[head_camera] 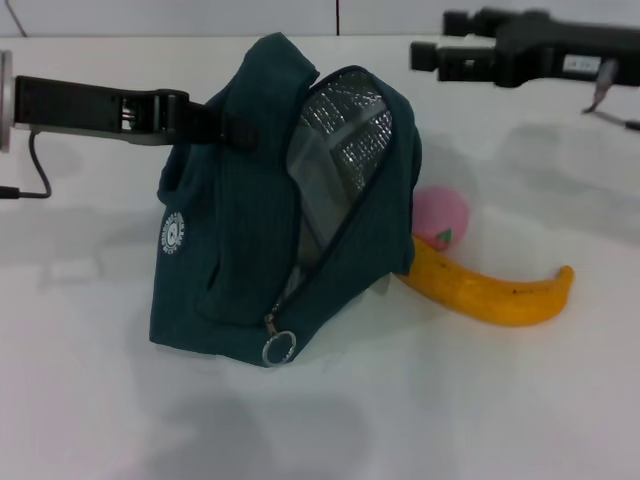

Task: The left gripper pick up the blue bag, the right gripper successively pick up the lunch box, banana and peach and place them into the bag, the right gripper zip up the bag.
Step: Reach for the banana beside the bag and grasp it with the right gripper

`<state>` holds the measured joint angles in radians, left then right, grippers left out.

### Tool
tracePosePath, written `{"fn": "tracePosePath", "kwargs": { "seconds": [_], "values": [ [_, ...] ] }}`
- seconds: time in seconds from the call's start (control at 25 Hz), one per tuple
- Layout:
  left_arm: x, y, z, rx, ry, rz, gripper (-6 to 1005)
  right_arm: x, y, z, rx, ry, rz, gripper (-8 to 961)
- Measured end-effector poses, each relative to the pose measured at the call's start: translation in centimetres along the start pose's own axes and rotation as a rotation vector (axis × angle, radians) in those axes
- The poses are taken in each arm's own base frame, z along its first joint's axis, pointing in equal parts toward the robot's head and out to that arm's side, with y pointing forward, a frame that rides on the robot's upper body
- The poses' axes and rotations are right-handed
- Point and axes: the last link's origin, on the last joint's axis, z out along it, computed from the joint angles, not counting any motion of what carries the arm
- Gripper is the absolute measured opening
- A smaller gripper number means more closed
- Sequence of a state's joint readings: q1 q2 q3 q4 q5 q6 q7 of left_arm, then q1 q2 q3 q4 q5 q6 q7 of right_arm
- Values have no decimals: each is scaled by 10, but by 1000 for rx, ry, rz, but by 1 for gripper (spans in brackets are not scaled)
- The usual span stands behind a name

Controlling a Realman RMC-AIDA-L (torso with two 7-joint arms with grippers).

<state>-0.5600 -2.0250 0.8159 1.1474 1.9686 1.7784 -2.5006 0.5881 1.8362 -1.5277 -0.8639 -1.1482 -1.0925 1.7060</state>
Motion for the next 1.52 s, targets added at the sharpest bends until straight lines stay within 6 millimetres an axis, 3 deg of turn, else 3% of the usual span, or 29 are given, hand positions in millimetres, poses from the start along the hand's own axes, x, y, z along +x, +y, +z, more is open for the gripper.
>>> {"fn": "tracePosePath", "kwargs": {
  "seconds": [0.32,0.6,0.88,1.52],
  "values": [
    [0,-1,0,3,2,0,43,-46,6,-33,137,374,-78,868],
    [1,0,1,4,-1,5,43,-54,24,-38,169,771,-57,867],
    [2,1,1,0,0,6,43,-37,39,-24,70,976,-125,867],
    [2,1,4,0,-4,9,43,26,39,17,-4,1090,-189,866]
  ]
}}
